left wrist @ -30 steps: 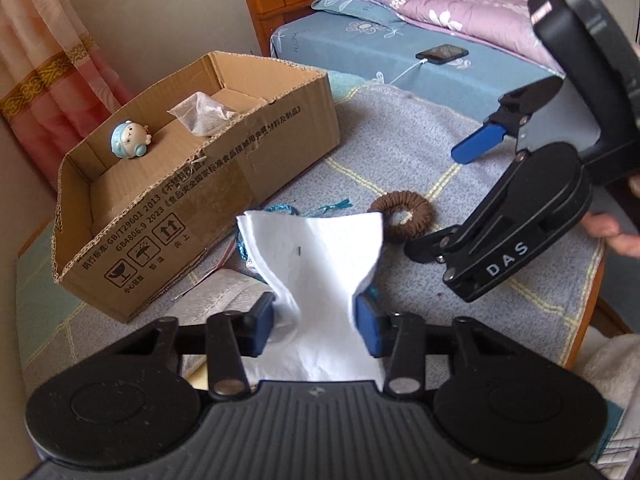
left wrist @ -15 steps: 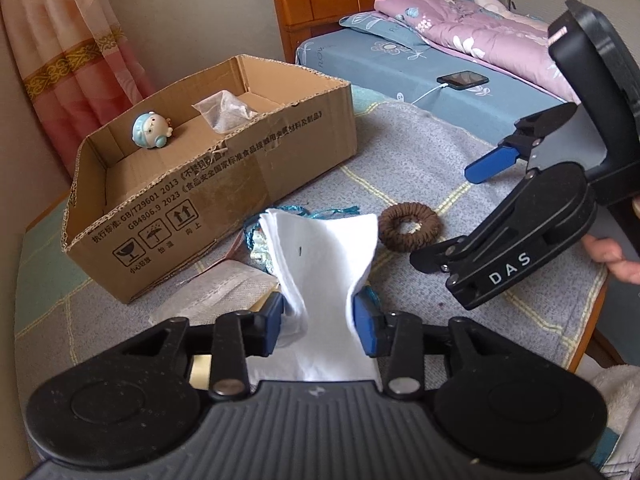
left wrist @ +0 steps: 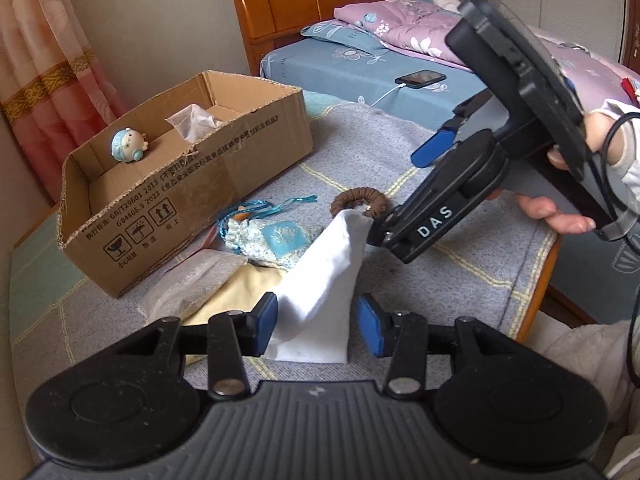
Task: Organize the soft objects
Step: 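Grasp the white cloth with the left gripper and lift it, then carry the white cloth into the box with the left gripper while the right gripper grasps the brown scrunchie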
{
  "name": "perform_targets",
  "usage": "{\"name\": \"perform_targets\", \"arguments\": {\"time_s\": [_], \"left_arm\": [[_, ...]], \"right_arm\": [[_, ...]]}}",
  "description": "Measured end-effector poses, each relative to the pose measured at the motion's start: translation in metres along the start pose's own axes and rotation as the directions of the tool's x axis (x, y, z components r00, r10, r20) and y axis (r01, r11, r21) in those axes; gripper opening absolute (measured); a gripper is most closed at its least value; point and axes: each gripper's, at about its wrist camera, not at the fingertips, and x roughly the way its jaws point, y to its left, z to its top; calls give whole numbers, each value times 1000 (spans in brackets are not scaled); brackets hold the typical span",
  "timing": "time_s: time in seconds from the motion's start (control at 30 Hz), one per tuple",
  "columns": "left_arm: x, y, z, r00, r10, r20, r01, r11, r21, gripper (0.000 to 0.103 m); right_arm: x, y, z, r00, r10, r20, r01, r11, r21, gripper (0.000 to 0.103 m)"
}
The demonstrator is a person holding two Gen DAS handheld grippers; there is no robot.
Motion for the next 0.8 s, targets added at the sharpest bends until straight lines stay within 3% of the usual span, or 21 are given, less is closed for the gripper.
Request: {"name": "perform_targets", "arguments": {"time_s": [0.13,0.23,0.3,0.6,0.7,0.8], "left_arm": [[10,8,3,1000,11,-13,-11,1000,12,40],[15,11,6,1000,9,-20,-9,1000,16,21],[14,12,7,1000,22,-10,-22,1000,14,4],[-25,26,22,992,101,77,-100,995,-11,1],[-30,21,22,995,62,80,-64,998,14,1],[-16,11,15,999,36,31,-36,999,25,1]], "right_arm": [[0,0,0,1000,-1,0,1,1000,0,103],[0,0,0,1000,-1,1,1,1000,0,103],[0,1,0,1000,-2,1,2,1000,2,103],[0,1,0,1000,-2,2,2,1000,2,103],[0,1,0,1000,-3,2,3,1000,2,103],[-1,1,-1,1000,-1,6,1,1000,0,103]]}}
